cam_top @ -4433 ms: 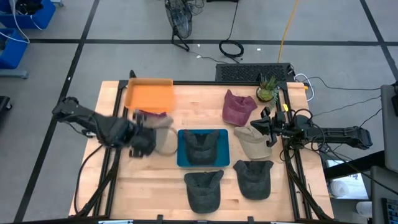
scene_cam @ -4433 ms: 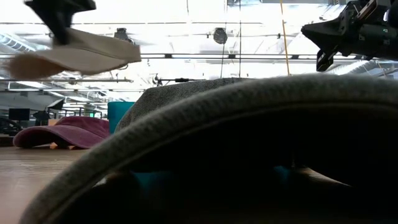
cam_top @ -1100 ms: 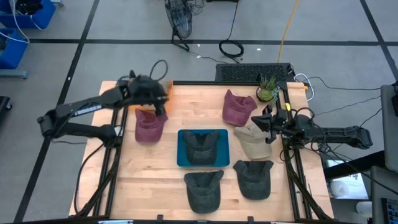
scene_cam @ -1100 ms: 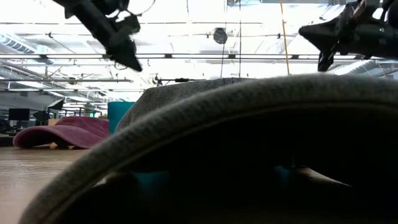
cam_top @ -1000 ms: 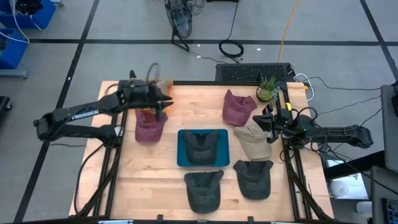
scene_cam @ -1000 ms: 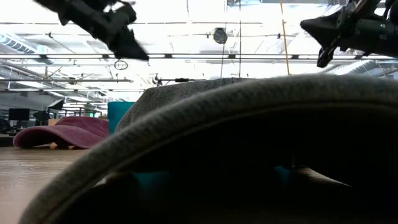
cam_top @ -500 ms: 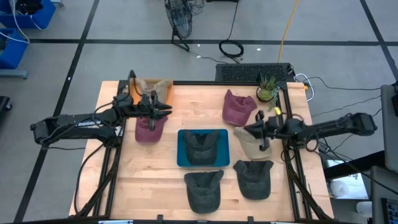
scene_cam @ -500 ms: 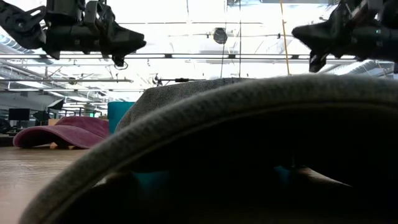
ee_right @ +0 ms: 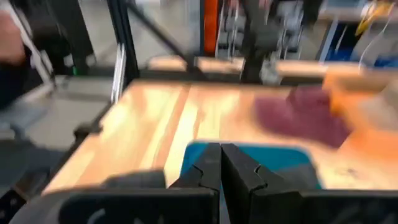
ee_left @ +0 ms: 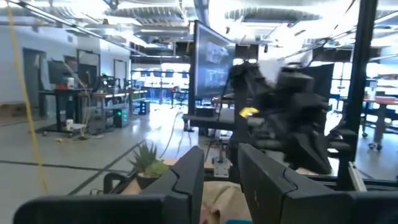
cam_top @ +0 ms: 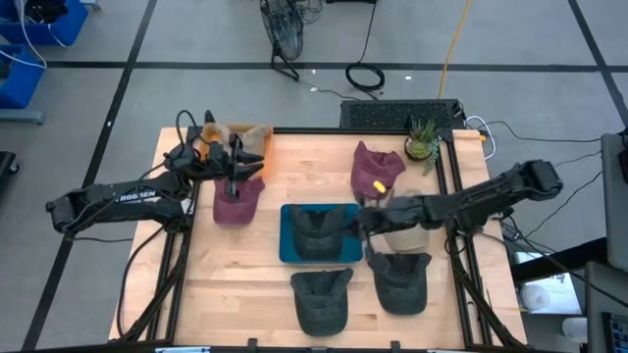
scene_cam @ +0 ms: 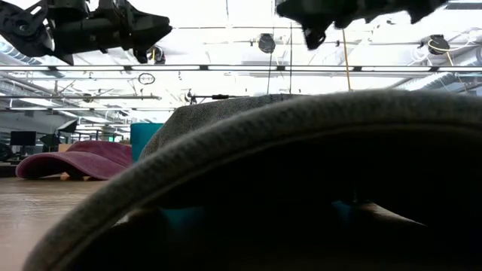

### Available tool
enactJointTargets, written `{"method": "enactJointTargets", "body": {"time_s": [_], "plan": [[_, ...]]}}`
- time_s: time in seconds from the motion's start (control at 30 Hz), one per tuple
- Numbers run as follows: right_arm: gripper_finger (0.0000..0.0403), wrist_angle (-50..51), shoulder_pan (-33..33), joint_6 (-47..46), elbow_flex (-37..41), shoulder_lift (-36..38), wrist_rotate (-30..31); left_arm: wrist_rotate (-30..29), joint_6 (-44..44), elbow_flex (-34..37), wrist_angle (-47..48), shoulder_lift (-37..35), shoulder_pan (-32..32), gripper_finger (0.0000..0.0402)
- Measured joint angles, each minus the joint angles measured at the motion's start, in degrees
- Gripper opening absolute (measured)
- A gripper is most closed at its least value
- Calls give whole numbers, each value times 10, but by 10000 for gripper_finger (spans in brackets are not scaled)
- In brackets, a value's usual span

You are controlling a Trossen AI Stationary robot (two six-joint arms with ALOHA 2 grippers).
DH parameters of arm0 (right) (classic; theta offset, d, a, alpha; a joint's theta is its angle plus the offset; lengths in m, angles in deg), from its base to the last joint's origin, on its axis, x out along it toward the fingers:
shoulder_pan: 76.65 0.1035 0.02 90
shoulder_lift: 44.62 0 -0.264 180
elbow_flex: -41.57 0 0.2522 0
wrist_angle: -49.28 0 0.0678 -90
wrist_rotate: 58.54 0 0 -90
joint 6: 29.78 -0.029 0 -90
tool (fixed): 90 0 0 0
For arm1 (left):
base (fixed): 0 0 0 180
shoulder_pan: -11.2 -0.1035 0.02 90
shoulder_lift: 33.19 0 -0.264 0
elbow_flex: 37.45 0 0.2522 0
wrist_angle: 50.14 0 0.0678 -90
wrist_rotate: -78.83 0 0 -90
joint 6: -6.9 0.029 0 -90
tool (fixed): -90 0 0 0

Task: Pick & Place hat
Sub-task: Put the left black cap into the blue bin

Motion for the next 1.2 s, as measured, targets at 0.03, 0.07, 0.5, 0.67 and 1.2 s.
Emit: {"method": "enactJointTargets", "body": {"time_s": [0.03, 0.07, 0.5, 0.67, 1.2], "plan": [[0, 19, 7, -3, -21, -16, 1, 0, -2, 0, 3, -4, -5, 102], [0, 35, 16, -4, -44, -31, 2, 0, -6, 0, 6, -9, -9, 102], [0, 246, 145, -15, -331, -216, 136, 46, -62, 0, 47, -57, -32, 102], [10, 265, 153, -79, -366, -276, 128, 59, -82, 0, 95, -57, -21, 102], [129, 237, 215, -271, -366, -370, 115, 69, -74, 0, 212, -57, 71, 102]]}}
